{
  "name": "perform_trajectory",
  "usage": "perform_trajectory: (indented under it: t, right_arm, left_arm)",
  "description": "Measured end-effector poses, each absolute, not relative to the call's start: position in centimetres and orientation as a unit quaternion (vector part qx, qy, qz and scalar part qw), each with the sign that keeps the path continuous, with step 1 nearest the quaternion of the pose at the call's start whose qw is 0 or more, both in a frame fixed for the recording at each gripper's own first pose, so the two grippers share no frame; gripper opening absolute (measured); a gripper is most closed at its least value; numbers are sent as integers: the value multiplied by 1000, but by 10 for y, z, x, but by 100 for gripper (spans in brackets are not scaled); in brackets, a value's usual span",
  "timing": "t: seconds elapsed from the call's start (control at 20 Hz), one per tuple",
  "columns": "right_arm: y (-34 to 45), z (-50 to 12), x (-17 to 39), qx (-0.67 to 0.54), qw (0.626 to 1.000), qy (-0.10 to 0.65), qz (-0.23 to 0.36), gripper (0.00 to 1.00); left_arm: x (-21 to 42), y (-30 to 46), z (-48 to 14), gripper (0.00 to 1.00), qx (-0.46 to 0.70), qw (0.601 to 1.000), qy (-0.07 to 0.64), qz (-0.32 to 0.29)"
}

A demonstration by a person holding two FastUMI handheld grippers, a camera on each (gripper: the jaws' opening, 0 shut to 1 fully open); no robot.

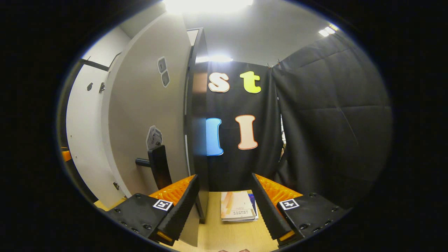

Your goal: Grasp the bottle in the cabinet with the left hand and place it on the coaster, then close the right door with the right hand and the left door with the left hand.

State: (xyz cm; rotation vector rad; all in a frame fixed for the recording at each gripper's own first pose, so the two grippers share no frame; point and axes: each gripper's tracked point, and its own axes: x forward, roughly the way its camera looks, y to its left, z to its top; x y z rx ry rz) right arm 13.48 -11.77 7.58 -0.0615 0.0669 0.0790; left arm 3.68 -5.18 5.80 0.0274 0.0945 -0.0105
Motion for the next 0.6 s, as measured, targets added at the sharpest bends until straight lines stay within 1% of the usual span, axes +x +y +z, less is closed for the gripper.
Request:
perform_trajectory:
  t: [0.05,0.1,0.25,0.4,0.45,0.6]
  right_arm:
    - [-116,77,134,-30,998,33,35,91]
    - [-114,77,133,-31,998,33,32,95]
    - [-101,78,128,-33,998,37,27,95]
    - [-71,75,122,-28,998,38,43,95]
    - [-60,74,121,-29,998,38,50,91]
    - [-23,73,123,-27,996,39,71,91]
  left_arm:
    - [35,-49,54,94,13,999,49,-6]
    - [35,-48,52,94,9,999,51,-10]
    - [29,-41,44,94,-4,998,53,-15]
    - [24,-29,38,94,-14,998,57,-11]
    - [21,-25,36,94,-19,998,57,-11]
    - [14,-10,33,94,-26,998,58,-5]
